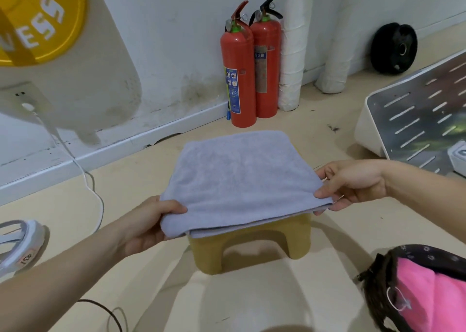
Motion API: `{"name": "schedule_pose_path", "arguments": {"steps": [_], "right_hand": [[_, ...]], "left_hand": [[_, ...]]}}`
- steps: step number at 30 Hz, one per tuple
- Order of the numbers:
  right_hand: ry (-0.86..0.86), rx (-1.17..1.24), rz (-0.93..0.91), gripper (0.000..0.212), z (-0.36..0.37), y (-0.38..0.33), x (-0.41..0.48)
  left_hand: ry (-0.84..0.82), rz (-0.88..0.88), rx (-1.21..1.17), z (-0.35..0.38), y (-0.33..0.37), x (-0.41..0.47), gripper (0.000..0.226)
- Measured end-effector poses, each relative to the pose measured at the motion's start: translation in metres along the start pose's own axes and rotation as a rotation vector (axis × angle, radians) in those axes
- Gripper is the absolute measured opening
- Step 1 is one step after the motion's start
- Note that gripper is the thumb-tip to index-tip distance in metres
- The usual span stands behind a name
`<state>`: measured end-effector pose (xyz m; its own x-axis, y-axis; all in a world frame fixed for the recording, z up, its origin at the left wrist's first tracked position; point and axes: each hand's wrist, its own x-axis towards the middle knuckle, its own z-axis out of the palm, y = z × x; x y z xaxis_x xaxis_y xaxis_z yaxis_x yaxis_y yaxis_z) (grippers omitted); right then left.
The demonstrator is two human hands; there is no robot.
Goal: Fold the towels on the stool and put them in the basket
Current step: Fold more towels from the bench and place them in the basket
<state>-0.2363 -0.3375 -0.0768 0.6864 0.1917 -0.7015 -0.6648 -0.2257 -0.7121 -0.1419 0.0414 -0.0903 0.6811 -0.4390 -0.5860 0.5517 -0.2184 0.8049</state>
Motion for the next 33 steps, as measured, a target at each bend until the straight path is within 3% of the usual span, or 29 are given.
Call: {"name": "schedule_pose_path", "arguments": {"steps": [5, 8, 17, 22, 27, 29, 33], "right_hand": [[0.146, 0.138, -0.064, 0.015, 0.0, -0.018, -0.01], [0.23, 0.191, -0.072, 0.01, 0.0, -0.024, -0.013], [0.271, 0.154, -0.064, 0.013, 0.003, -0.022, -0.015], [0.259, 0.044, -0.014, 0.007, 0.003, -0.015, -0.01], [0.257, -0.048, 0.037, 0.011, 0.002, -0.009, -0.009], [0.271, -0.08, 0.051, 0.011, 0.003, -0.007, -0.008], [0.292, -0.091, 0.063, 0.016, 0.004, -0.007, -0.008]], "left_hand": [[0.22, 0.184, -0.089, 0.019, 0.027, -0.007, 0.024], [0.181, 0.196, -0.057, 0.021, 0.033, -0.013, 0.02], [0.06, 0.114, 0.024, 0.021, 0.022, -0.021, 0.023], [0.044, 0.009, 0.308, 0.022, -0.005, -0.022, 0.036], [0.064, 0.027, 0.549, 0.017, -0.025, -0.027, 0.051], [0.073, 0.063, 0.527, 0.016, -0.03, -0.025, 0.053], [0.009, 0.029, 0.223, 0.023, -0.036, -0.021, 0.033]]}}
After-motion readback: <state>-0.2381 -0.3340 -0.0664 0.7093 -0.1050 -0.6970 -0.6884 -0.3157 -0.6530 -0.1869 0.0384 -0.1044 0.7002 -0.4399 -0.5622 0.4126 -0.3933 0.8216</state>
